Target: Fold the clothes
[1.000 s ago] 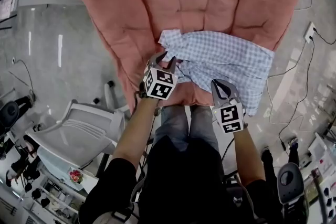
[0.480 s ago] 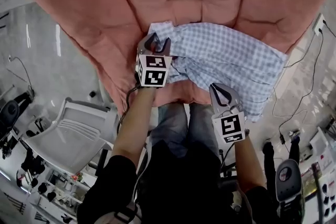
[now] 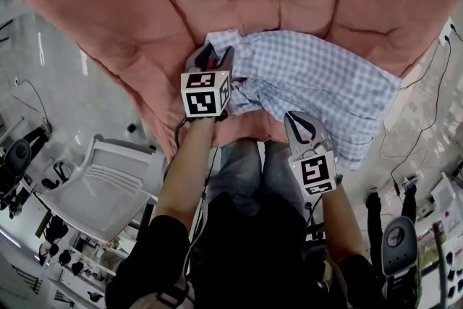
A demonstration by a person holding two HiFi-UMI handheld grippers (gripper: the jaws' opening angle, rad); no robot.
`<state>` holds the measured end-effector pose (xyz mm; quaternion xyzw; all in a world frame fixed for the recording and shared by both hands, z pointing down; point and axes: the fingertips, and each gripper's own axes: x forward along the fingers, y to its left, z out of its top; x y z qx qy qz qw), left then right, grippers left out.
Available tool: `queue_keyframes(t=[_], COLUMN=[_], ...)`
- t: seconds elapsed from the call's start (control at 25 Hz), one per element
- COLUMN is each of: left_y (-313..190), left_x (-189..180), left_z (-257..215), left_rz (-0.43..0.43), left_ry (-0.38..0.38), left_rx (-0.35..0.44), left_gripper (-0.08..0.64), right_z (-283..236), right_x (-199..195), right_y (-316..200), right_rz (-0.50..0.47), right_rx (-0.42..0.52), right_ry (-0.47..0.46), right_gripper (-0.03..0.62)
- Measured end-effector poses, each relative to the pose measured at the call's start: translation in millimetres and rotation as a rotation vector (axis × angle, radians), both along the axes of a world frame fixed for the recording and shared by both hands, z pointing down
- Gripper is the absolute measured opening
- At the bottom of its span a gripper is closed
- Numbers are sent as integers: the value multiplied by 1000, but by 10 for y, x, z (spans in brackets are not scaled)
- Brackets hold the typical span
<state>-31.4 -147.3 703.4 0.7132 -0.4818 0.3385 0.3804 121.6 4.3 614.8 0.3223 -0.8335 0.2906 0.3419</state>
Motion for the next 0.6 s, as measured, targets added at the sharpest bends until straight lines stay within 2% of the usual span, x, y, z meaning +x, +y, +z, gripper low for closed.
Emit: queue_keyframes(t=[0.2,0.28,0.4,0.6], left_y=[-64,-63,-63,6], left_x=[17,29,52,100], left_z=[97,108,44,-208], left_rz=[-4,7,26,104], left_ry=[3,-10,-12,38], left_rx=[-24,-26,-17,-10], left_gripper=[203,169,52,29], right_z=[61,81,72,17], right_x=[13,33,25,-102], right_y=[-27,-16,-8,10], right_rz=[9,12,17,15], right_rx=[-8,-13,-17,-17], right_ry=[16,24,32,45], right_gripper=[12,12,12,12])
